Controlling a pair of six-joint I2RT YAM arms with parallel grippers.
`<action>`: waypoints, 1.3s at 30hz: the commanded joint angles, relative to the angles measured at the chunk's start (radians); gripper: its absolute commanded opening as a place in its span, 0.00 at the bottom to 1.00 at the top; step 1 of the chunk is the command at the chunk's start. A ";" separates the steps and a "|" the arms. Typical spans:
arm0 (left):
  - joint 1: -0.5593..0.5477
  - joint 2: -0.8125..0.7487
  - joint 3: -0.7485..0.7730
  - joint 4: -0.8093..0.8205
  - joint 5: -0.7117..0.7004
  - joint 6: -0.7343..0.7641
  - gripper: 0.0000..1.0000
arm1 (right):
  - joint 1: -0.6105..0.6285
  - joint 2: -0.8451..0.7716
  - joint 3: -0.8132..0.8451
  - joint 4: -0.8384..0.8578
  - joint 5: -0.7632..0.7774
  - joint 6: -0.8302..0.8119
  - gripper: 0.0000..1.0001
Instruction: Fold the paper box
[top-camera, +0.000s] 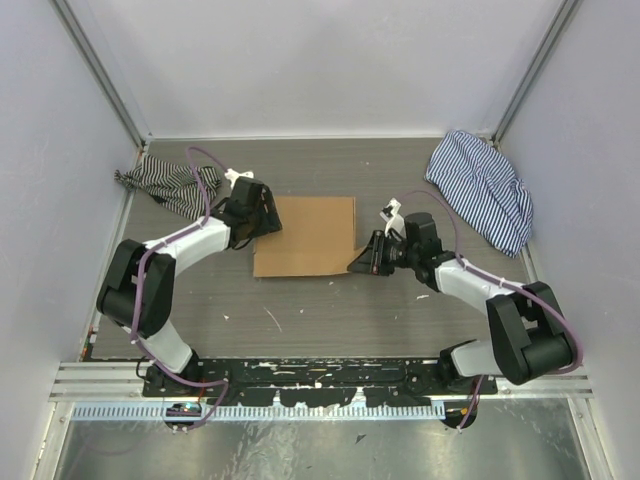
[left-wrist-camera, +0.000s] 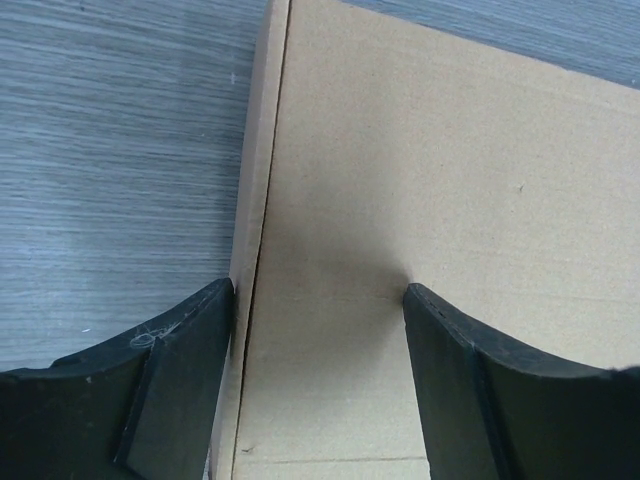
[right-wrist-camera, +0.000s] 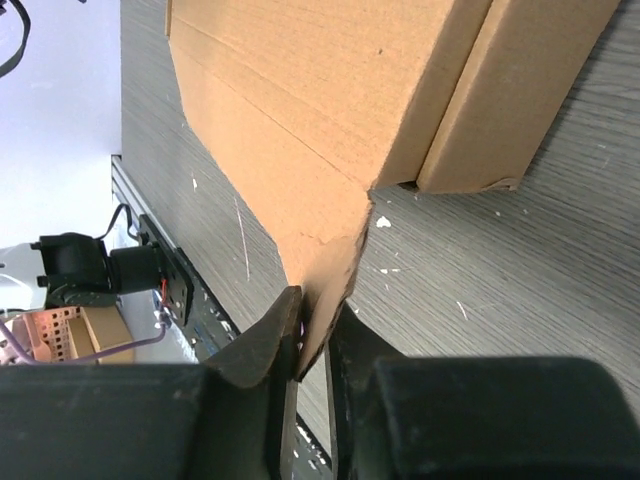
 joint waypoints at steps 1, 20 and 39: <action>-0.027 -0.003 0.006 -0.199 0.034 0.015 0.74 | 0.010 0.008 0.119 0.002 -0.033 0.002 0.22; -0.025 -0.149 0.084 -0.391 -0.071 0.008 0.79 | 0.010 -0.066 0.315 -0.543 0.297 -0.228 0.59; -0.014 -0.386 -0.064 -0.387 -0.121 -0.039 0.81 | 0.010 -0.277 0.467 -0.817 0.648 -0.266 0.79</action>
